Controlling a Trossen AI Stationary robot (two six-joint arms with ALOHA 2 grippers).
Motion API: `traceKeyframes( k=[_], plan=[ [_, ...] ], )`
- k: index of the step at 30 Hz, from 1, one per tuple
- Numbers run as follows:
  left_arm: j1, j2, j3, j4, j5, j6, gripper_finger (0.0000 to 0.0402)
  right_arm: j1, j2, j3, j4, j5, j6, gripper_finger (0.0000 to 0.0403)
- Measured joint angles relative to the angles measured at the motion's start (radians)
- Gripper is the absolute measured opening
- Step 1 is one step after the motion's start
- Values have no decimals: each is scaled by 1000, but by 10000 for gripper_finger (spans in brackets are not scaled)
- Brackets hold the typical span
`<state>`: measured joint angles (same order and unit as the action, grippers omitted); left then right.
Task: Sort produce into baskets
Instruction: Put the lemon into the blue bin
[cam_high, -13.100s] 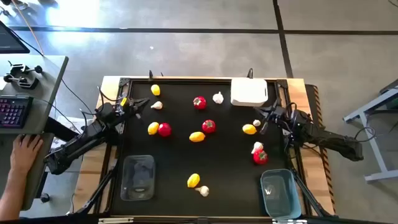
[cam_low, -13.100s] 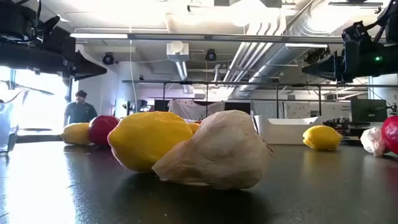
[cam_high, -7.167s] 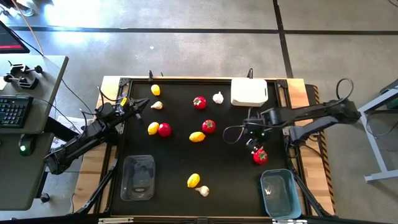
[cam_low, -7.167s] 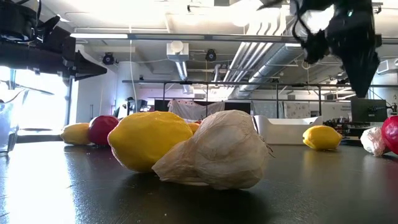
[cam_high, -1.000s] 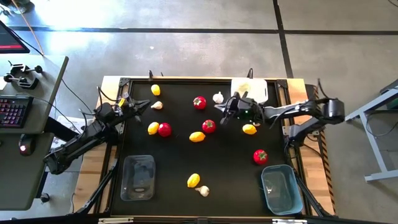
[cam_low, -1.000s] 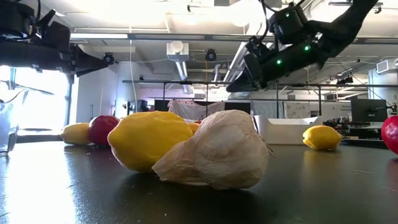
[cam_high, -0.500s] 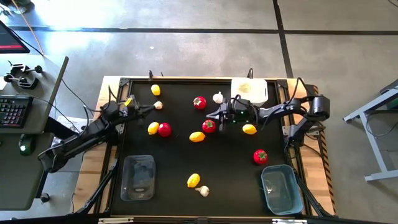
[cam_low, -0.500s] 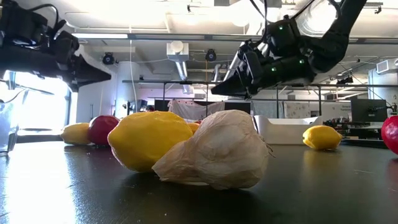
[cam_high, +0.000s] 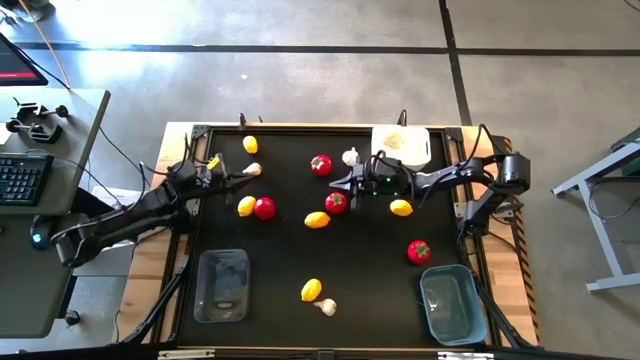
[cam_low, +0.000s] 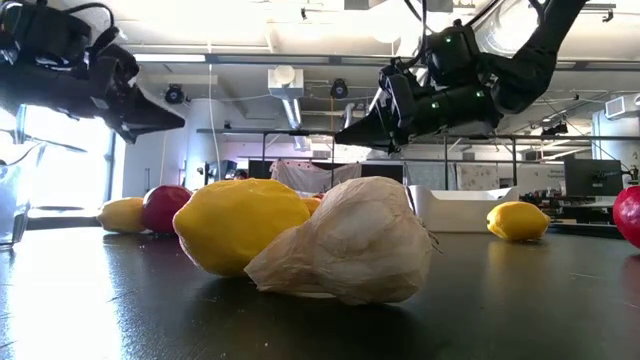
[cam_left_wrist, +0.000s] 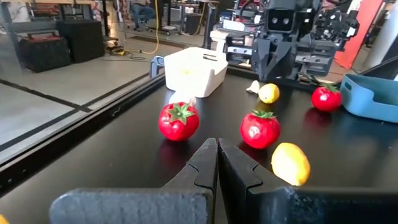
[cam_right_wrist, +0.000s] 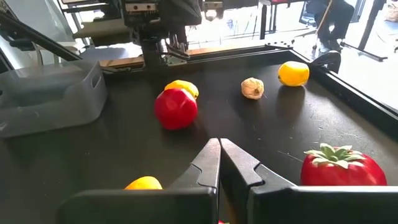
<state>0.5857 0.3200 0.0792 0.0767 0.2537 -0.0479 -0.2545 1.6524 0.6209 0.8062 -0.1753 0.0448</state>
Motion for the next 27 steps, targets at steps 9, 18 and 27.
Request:
traceKeyframes(
  k=[9, 18, 27],
  plan=[
    [-48, 128, 119, -90, -1, -18, 0, 0, 0, 0, 0, 0, 0, 0],
    [-121, 287, 262, -153, -4, -42, 0, 0, 0, 0, -1, 1, 0, 1],
    [-234, 473, 442, -416, -145, -9, 25, 0, 0, 0, -17, 13, -1, 1]
  ],
)
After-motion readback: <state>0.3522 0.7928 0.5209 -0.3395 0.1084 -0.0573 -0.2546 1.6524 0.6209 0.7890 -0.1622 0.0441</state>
